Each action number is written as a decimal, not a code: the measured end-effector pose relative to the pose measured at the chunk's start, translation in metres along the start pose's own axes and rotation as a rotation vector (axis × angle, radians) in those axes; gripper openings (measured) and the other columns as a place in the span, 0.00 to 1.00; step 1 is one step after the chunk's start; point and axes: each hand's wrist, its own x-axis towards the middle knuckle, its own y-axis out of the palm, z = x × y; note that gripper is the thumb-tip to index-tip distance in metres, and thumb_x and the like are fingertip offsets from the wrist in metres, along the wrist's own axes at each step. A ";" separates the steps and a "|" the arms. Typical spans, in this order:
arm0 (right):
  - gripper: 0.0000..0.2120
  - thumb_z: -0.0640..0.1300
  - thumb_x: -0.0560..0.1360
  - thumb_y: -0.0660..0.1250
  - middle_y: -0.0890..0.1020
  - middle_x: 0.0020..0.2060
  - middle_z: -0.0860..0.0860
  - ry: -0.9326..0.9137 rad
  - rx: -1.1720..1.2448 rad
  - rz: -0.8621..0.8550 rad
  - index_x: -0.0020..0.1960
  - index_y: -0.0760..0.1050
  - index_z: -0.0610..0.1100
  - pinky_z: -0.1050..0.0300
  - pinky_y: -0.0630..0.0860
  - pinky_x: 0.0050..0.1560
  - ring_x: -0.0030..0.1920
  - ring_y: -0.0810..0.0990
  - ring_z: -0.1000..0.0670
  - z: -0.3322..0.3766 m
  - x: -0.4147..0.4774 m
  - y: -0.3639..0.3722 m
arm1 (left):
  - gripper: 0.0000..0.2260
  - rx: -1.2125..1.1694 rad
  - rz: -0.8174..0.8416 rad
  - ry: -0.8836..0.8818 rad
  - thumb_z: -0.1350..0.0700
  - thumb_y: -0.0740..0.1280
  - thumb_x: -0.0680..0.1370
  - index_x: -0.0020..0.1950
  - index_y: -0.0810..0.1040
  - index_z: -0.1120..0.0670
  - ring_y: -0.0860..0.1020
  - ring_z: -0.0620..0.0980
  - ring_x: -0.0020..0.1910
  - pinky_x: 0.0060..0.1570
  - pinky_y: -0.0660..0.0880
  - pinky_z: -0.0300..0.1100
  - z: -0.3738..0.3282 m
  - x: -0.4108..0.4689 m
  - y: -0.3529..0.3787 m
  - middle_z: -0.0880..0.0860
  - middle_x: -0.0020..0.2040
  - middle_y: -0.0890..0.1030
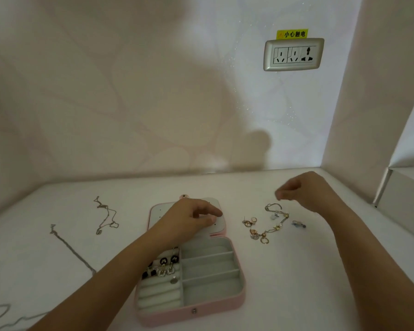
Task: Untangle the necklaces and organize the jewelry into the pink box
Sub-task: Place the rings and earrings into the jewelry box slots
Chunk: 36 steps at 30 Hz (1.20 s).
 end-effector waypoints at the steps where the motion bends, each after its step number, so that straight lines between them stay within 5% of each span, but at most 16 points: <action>1: 0.03 0.42 0.69 0.75 0.85 0.35 0.54 -0.059 0.181 0.051 0.38 0.84 0.50 0.62 0.73 0.41 0.38 0.81 0.56 0.012 -0.006 0.002 | 0.10 -0.076 -0.052 -0.010 0.57 0.69 0.76 0.45 0.81 0.40 0.79 0.36 0.47 0.52 0.73 0.30 -0.002 -0.001 0.000 0.44 0.48 0.84; 5: 0.03 0.44 0.64 0.72 0.84 0.35 0.54 -0.251 0.755 0.306 0.38 0.84 0.48 0.62 0.72 0.45 0.35 0.77 0.60 0.055 -0.031 0.027 | 0.08 -0.473 -0.065 -0.026 0.60 0.69 0.75 0.54 0.82 0.54 0.82 0.41 0.51 0.51 0.75 0.31 -0.017 -0.008 -0.007 0.49 0.49 0.85; 8: 0.05 0.46 0.64 0.73 0.82 0.35 0.53 -0.296 0.879 0.402 0.39 0.85 0.48 0.61 0.71 0.42 0.36 0.74 0.55 0.066 -0.037 0.049 | 0.12 -0.672 -0.004 -0.001 0.57 0.70 0.71 0.54 0.82 0.54 0.82 0.48 0.52 0.51 0.78 0.36 -0.027 -0.012 -0.010 0.53 0.49 0.85; 17: 0.06 0.47 0.64 0.72 0.79 0.32 0.52 -0.335 0.867 0.333 0.40 0.84 0.47 0.64 0.70 0.39 0.32 0.69 0.55 0.069 -0.039 0.064 | 0.12 -0.769 -0.075 -0.062 0.55 0.71 0.66 0.49 0.83 0.54 0.83 0.48 0.47 0.44 0.77 0.34 -0.029 -0.013 -0.012 0.55 0.45 0.85; 27: 0.05 0.40 0.68 0.73 0.71 0.24 0.52 -0.330 0.798 0.268 0.35 0.79 0.42 0.70 0.68 0.32 0.28 0.66 0.56 0.072 -0.044 0.070 | 0.11 -0.560 -0.160 -0.068 0.54 0.74 0.64 0.44 0.84 0.55 0.83 0.47 0.42 0.46 0.79 0.36 -0.032 -0.024 -0.021 0.56 0.40 0.85; 36: 0.09 0.48 0.66 0.74 0.75 0.28 0.53 -0.368 0.695 0.436 0.36 0.77 0.45 0.65 0.69 0.34 0.30 0.70 0.55 0.076 -0.051 0.086 | 0.03 -0.424 -0.136 -0.154 0.62 0.71 0.70 0.43 0.83 0.58 0.78 0.43 0.29 0.30 0.74 0.32 -0.022 -0.062 -0.036 0.53 0.31 0.82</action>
